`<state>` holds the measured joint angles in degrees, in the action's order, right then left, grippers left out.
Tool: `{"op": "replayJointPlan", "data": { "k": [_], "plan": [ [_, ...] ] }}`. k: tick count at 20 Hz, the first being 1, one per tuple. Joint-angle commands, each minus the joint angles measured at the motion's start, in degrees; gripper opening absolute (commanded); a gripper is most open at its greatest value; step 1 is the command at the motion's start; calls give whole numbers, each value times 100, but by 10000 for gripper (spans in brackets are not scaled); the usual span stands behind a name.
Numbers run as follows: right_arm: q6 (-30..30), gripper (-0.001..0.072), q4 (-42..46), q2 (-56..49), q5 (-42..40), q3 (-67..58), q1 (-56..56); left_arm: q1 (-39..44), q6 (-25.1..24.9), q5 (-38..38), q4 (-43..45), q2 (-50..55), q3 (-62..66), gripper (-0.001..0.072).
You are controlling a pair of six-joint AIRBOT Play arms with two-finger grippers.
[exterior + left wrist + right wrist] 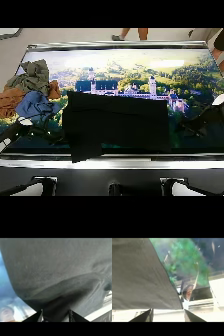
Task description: Fold the shirts.
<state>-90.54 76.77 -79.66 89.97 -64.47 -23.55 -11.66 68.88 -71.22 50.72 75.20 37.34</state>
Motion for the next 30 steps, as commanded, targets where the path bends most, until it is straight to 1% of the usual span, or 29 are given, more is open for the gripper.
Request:
{"op": "replayJointPlan", "data": {
  "k": [1,2,3,4,5,6,7,8,9,12,15,16,21,22,23,24,25,27,29,30],
  "plan": [
    [142,494,44,81,4,136,-13,-2,-160,326,-304,-105,-376,392],
    [142,495,68,81,15,136,-13,-2,-160,334,-345,-107,-382,389],
    [142,495,85,92,4,177,-13,-2,-155,334,-393,-107,-385,364],
    [138,496,92,116,-20,278,-13,2,-140,334,-428,-105,-385,297],
    [120,496,83,149,-76,435,-13,39,-140,334,-446,-105,-387,294],
    [120,496,57,197,-173,645,-13,107,-136,302,-450,-107,-387,256],
    [122,496,37,251,-271,861,-13,190,-138,271,-448,-107,-387,254],
    [127,496,37,295,-361,1034,-13,282,-140,278,-448,-107,-387,132],
    [142,496,39,334,-435,1191,-13,337,-142,295,-448,-107,-385,33],
    [153,507,35,374,-481,1517,-13,350,-146,317,-444,-109,-376,30],
    [289,561,-306,374,-721,1834,-13,345,-164,313,-442,-122,-376,29],
    [295,563,-459,374,-857,1939,-13,345,-164,315,-442,-144,-376,29],
    [271,561,-629,372,-1497,2400,-13,345,-166,321,-442,-308,-376,29],
    [269,539,-730,372,-1626,2472,-13,345,-164,323,-424,-313,-374,29],
    [199,408,-809,372,-1718,2511,-13,345,-166,323,-402,-313,-369,29],
    [87,150,-898,374,-1718,2503,-13,339,-166,310,-400,-315,-354,29],
    [105,43,-1047,376,-1648,2452,-13,339,-164,254,-367,-323,-289,29],
    [330,42,-1060,446,-1445,2177,-13,339,-160,-68,-87,-326,129,28],
    [358,41,-1001,619,-1443,1703,-13,341,-85,-380,245,-337,817,27],
    [350,40,-1045,688,-1449,1432,-13,341,57,-448,341,-345,1180,26]
  ]
}}
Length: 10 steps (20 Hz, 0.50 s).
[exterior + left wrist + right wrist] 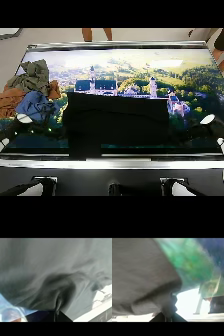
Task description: Fold the shirts.
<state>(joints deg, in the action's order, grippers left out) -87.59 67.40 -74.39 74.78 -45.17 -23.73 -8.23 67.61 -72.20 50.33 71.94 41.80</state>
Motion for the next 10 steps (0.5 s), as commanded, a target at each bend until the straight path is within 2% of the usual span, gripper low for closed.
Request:
{"op": "replayJointPlan", "data": {
  "k": [1,5,10],
  "plan": [
    [15,40,-195,186,92,-793,4,-2,306,-380,404,-22,1126,26],
    [15,39,-313,157,-57,-1497,7,39,494,-289,431,103,2186,26],
    [-59,39,-520,-455,-1239,-2070,557,138,647,160,411,1228,3480,26]
  ]
}}
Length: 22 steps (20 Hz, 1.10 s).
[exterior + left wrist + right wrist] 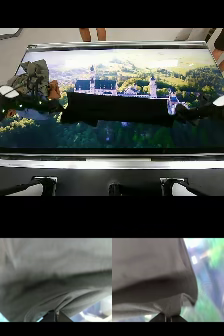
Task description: Fold the shirts.
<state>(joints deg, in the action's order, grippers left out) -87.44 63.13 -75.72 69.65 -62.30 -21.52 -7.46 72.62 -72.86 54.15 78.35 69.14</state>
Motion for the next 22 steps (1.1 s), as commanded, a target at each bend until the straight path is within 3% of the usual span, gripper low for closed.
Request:
{"op": "replayJointPlan", "data": {
  "k": [1,4,11,12,13,14,15,16,21,22],
  "plan": [
    [-166,40,-87,-531,-1019,-487,542,81,254,199,28,914,1043,26],
    [-588,41,-46,-1290,-1469,-1123,883,85,527,142,28,1834,1956,26],
    [-1012,45,-157,-2277,-1174,-1534,1003,221,723,-26,-162,3117,2562,30],
    [-1008,53,-157,-2273,-1128,-1539,992,208,894,-24,-166,3156,2562,80],
    [-1008,168,-164,-2238,-1049,-1587,951,184,953,-46,-166,3145,2568,310],
    [-866,478,-243,-2164,-824,-1700,852,136,944,-249,-164,3130,2664,544],
    [-415,608,-455,-2072,-533,-1853,691,59,898,-540,-164,3119,2841,557],
    [-155,643,-551,-1989,-260,-1993,490,-11,831,-807,-162,3091,3027,557],
    [-190,654,-549,-2302,721,-2081,-367,-109,839,-1010,-166,2376,3373,555],
    [-181,690,-616,-2481,802,-2081,-291,-52,841,-1012,-164,2192,3370,555]
  ]
}}
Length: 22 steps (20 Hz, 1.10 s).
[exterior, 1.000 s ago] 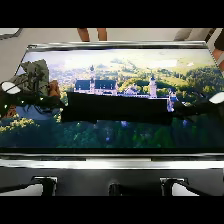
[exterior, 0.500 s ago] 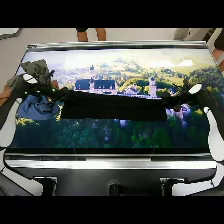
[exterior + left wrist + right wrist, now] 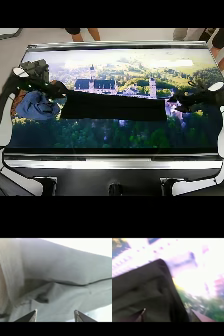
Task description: Fold the shirts.
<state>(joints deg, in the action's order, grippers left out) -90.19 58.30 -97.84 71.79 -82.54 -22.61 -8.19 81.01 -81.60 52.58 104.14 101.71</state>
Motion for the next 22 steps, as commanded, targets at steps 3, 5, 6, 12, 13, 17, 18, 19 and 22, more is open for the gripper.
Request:
{"op": "replayJointPlan", "data": {
  "k": [3,5,6,12,13,17,18,19,22],
  "plan": [
    [-26,688,-343,-686,319,-57,170,280,0,-136,-7,-863,114,555],
    [-343,666,-343,-859,63,-57,442,505,0,-138,-7,-1071,114,554],
    [-437,666,-343,-918,-79,-57,584,629,-2,-138,-7,-1126,114,554],
    [-225,41,-459,-496,-260,-72,839,1631,-2,94,-4,-807,90,285],
    [-92,40,-455,-251,-142,-72,841,1878,0,251,-7,-647,52,156],
    [68,40,-387,870,372,-70,1014,3025,356,1012,-15,146,-48,32],
    [66,40,-352,1161,496,-70,1099,3287,393,1182,-70,339,-50,32],
    [63,40,-343,1478,603,-70,1189,3515,420,1381,-192,525,-48,32],
    [-7,41,-339,2378,892,-70,1434,3827,702,2092,-750,876,-46,32]
  ]
}}
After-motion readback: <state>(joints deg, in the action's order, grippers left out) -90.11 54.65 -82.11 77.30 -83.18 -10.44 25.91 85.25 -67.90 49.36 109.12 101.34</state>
